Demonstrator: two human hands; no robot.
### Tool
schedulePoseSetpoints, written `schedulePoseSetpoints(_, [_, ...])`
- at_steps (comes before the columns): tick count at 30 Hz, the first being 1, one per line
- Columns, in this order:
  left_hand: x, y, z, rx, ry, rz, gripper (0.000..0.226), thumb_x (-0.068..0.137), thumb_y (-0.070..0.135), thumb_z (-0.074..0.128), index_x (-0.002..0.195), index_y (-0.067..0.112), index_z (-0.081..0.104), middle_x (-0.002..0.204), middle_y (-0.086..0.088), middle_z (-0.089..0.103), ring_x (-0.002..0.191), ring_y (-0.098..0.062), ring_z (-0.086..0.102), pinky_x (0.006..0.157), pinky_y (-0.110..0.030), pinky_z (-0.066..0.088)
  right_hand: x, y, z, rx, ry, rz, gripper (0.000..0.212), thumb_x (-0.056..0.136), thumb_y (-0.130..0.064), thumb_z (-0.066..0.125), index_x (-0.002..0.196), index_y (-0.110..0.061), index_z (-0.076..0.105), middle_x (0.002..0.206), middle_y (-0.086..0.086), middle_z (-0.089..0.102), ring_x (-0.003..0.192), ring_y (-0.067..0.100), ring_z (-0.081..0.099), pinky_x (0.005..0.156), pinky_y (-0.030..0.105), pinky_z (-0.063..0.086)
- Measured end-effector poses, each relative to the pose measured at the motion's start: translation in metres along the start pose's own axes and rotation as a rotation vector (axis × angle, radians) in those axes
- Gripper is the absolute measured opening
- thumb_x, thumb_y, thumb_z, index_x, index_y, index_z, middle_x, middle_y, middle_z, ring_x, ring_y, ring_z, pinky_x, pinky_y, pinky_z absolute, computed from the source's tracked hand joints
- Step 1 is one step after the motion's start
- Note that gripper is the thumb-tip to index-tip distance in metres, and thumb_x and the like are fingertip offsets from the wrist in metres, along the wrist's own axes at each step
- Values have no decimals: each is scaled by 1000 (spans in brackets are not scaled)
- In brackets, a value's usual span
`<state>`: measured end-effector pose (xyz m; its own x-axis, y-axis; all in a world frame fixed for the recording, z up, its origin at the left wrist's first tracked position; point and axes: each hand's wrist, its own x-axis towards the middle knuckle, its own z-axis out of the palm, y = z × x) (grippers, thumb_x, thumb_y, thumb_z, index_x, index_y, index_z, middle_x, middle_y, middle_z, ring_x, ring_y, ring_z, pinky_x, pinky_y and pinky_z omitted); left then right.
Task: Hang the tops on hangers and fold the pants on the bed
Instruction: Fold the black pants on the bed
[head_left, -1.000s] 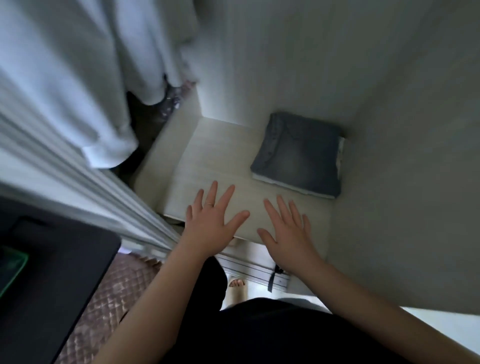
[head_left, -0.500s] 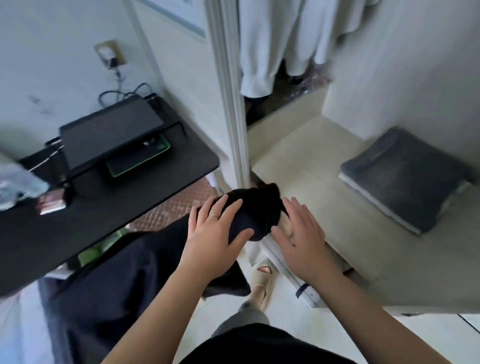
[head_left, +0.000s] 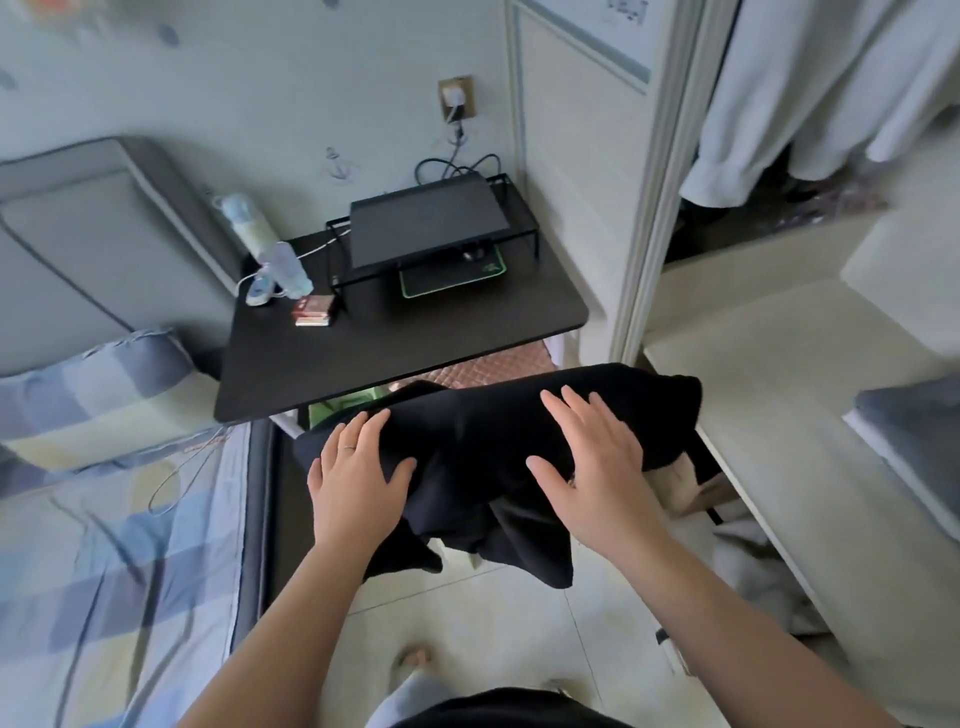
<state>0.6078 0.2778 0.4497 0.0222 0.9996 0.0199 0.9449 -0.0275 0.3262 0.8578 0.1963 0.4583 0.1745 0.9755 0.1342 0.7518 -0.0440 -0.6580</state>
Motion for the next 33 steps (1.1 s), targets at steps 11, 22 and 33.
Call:
schedulePoseSetpoints(11, [5, -77, 25, -660, -5, -558, 47, 88, 32, 75, 126, 20, 50, 111, 3, 63, 100, -22, 61, 81, -36, 49, 74, -57, 58, -328, -271, -351, 55, 97, -44, 56, 150, -40, 40, 161, -12, 31, 150, 19, 20, 122, 54, 4])
schedulePoseSetpoints(22, [-21, -110, 7, -569, 60, -366, 24, 95, 34, 62, 76, 21, 54, 71, 3, 64, 70, -20, 61, 60, -32, 45, 84, -75, 82, -240, 22, -558, 8, 89, -13, 75, 96, -14, 77, 102, -4, 76, 95, 22, 71, 85, 43, 51])
schedulePoseSetpoints(33, [-1, -90, 9, -437, -62, -227, 23, 100, 31, 52, 80, 25, 42, 70, 8, 58, 68, -19, 57, 59, -34, 45, 85, -98, 64, -146, 76, -549, 6, 92, -5, 68, 91, -10, 71, 91, -1, 72, 81, 26, 68, 72, 36, 50])
